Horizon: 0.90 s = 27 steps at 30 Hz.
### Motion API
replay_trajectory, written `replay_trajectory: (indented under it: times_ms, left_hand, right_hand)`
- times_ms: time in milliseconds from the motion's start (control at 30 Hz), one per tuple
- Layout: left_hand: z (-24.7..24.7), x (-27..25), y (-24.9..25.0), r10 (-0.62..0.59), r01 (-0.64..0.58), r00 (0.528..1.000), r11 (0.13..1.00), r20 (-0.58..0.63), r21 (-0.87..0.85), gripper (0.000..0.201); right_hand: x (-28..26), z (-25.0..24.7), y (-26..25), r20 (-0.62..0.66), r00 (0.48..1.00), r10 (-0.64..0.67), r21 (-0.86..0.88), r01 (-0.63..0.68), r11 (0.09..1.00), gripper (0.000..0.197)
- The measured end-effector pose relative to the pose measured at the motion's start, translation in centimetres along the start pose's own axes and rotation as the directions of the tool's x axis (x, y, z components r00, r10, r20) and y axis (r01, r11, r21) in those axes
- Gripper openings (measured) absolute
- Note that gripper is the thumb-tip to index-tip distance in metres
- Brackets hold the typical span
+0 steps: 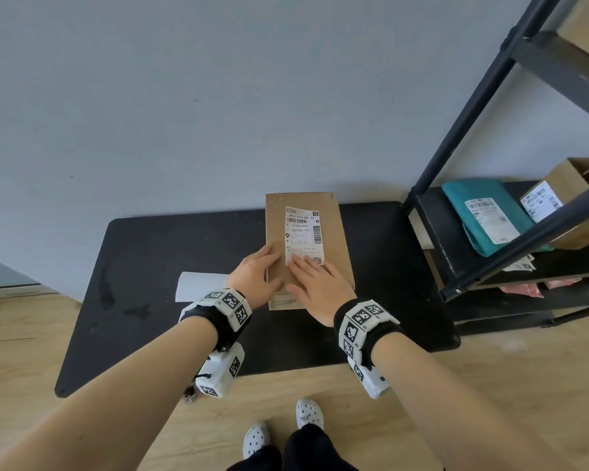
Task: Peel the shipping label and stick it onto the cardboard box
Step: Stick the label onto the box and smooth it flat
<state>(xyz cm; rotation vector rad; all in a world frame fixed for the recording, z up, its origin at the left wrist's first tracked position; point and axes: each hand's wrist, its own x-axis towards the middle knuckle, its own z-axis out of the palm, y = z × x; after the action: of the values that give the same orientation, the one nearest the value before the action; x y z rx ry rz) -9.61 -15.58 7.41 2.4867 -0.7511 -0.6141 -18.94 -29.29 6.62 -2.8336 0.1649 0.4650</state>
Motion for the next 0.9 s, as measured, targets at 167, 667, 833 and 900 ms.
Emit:
replay_trajectory:
  times_ms: [167, 667, 833, 900]
  left_hand:
    - [-0.1, -0.1, 0.2, 0.008, -0.007, 1.000, 0.997, -0.007, 0.082, 0.063]
    - [-1.9, 2.6, 1.4, -0.028, -0.002, 0.987, 0.983, 0.161, 0.182, 0.093]
    - [-2.1, 3.2, 1.5, -0.046, 0.010, 0.981, 0.981, 0.186, 0.191, 0.098]
    - [-2.0, 3.0, 1.3, -0.049, 0.015, 0.981, 0.984, 0.185, 0.179, 0.098]
  right_hand:
    - [-1.5, 0.0, 1.8, -0.021, 0.994, 0.104, 0.008, -0.104, 0.995, 0.061]
    - [0.4, -2.0, 3.8, 0.041, 0.988, 0.148, -0.007, -0.148, 0.989, 0.061]
    - [3.8, -4.1, 5.3, 0.112, 0.981, 0.158, 0.003, -0.159, 0.987, 0.063]
    - [5.1, -4.9, 5.8, 0.131, 0.980, 0.149, 0.022, -0.153, 0.988, 0.064]
